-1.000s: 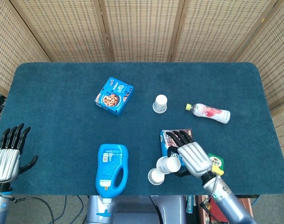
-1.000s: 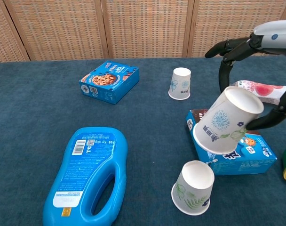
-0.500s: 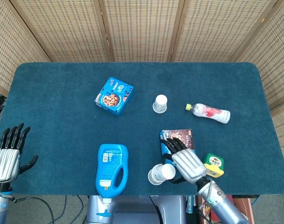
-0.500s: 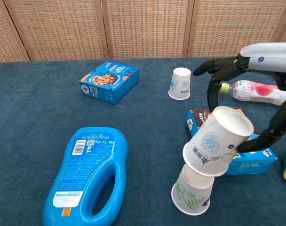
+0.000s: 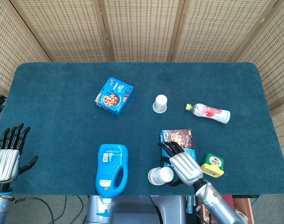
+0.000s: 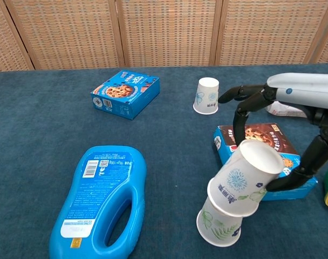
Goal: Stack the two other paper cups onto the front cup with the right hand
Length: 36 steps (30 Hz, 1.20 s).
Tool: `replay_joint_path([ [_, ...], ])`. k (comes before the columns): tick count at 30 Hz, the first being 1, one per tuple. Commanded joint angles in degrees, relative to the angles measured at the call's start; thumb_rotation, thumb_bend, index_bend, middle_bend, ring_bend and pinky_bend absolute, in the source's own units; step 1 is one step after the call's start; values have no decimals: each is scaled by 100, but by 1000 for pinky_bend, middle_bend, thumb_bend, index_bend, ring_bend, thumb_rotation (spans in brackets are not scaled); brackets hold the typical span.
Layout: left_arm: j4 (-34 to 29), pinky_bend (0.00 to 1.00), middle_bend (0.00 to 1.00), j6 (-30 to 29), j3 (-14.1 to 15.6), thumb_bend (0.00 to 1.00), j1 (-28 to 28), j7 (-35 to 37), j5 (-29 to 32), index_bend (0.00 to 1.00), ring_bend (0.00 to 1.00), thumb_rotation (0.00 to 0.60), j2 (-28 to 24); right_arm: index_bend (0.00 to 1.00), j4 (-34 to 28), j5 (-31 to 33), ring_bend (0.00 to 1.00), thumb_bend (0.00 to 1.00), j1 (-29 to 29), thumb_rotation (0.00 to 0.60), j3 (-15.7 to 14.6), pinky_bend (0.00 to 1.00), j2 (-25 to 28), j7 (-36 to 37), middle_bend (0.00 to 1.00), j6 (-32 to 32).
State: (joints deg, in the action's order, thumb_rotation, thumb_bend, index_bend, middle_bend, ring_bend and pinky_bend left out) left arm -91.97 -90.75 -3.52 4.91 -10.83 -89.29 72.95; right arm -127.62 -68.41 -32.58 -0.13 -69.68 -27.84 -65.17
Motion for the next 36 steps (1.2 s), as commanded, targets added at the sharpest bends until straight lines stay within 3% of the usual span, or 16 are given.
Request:
replay_joint_path([
  [1,0,0,0,3,-5,271,4,-4,3,0,0,600,2,522,68,13,0,129,1,600,20,23,-63,-5,139,3],
  [31,-9,0,0,-1,3,272,2,6,-15,0,0,600,4,520,301,-78,0,129,117,600,-31,24,-453,-129,106,-17],
  [36,-7,0,0,-11,-3,271,-2,23,-11,0,0,600,-4,371,302,-17,0,129,116,600,-27,23,-484,-146,3,19],
])
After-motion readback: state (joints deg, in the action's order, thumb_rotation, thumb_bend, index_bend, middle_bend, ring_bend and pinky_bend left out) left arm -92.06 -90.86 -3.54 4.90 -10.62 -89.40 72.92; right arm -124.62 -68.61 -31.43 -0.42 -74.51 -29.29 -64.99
